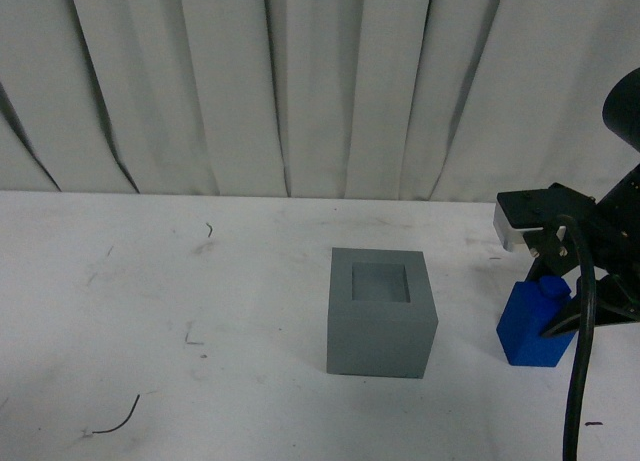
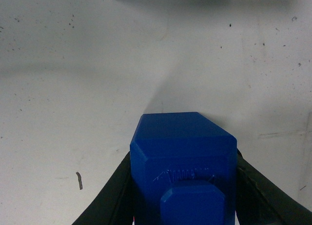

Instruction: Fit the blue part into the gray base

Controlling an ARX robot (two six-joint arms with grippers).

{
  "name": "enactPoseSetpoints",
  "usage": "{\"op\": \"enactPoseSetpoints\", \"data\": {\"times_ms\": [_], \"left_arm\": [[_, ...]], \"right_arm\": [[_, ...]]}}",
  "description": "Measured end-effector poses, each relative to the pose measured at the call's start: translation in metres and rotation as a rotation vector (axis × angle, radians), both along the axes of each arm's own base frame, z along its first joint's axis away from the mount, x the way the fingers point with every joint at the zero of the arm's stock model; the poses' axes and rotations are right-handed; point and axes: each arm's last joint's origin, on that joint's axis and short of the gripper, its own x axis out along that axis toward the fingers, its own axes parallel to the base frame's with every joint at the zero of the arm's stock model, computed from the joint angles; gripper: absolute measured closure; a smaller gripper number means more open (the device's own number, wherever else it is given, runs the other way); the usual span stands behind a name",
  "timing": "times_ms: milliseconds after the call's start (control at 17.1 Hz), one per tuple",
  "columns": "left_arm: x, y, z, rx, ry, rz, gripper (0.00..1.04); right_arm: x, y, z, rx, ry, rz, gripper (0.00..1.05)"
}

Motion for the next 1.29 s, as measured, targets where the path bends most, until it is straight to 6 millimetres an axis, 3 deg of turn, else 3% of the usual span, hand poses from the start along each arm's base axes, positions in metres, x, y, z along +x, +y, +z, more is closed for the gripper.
{"op": "enactPoseSetpoints", "data": {"times_ms": [117, 293, 410, 586, 703, 878, 1288], "left_arm": [[0.0, 0.0, 0.0, 0.0, 0.0, 0.0, 0.07], [0.0, 0.0, 0.0, 0.0, 0.0, 0.0, 0.07], [0.0, 0.0, 0.0, 0.0, 0.0, 0.0, 0.07], [0.0, 0.0, 0.0, 0.0, 0.0, 0.0, 0.07], [0.0, 0.0, 0.0, 0.0, 0.0, 0.0, 0.07], [0.0, 0.0, 0.0, 0.0, 0.0, 0.0, 0.07], [0.0, 0.0, 0.0, 0.0, 0.0, 0.0, 0.07]], "right_arm": [[0.001, 0.0, 0.014, 0.012, 0.003, 0.001, 0.58], [0.003, 0.005, 0.065, 0.036, -0.054, 0.016, 0.58], [0.005, 0.017, 0.093, 0.059, -0.092, 0.044, 0.58], [0.005, 0.055, 0.111, 0.08, -0.108, 0.106, 0.58], [0.001, 0.078, 0.114, 0.095, -0.101, 0.143, 0.58], [-0.001, 0.104, 0.102, 0.096, -0.058, 0.175, 0.58], [-0.002, 0.133, 0.082, 0.061, -0.03, 0.109, 0.58]]}}
